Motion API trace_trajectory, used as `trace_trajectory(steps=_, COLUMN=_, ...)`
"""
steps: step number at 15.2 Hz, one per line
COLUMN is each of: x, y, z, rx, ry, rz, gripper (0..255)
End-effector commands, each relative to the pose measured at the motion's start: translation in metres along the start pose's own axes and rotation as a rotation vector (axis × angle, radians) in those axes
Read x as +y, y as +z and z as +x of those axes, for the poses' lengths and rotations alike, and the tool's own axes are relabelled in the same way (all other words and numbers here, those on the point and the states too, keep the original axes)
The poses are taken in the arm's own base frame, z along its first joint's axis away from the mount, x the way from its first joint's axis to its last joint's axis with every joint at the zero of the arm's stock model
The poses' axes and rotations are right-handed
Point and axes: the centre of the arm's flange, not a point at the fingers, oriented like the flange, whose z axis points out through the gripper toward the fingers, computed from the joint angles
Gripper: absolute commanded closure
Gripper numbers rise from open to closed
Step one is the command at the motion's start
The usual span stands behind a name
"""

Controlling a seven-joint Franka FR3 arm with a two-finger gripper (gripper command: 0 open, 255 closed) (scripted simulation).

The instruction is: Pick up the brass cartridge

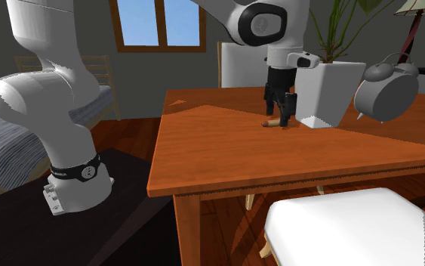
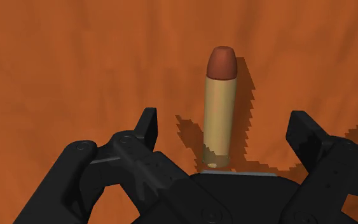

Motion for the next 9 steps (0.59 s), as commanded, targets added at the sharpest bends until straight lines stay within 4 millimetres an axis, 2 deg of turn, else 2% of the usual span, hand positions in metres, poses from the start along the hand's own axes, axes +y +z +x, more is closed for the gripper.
trace_trajectory(steps=1, x=0.0003, y=0.0064, z=-0.001, rx=0.0, ry=0.0, rz=0.0, gripper=0)
trace_trajectory(steps=2, x=0.0003, y=0.0064, z=-0.001, rx=0.0, ry=0.0, rz=0.0, gripper=0)
trace_trajectory(steps=3, x=0.0007, y=0.0068, z=-0.0012, rx=0.0, ry=0.0, rz=0.0, gripper=255)
trace_trajectory(steps=9, x=0.0012, y=0.0068, z=-0.001, rx=0.0, ry=0.0, rz=0.0, gripper=255)
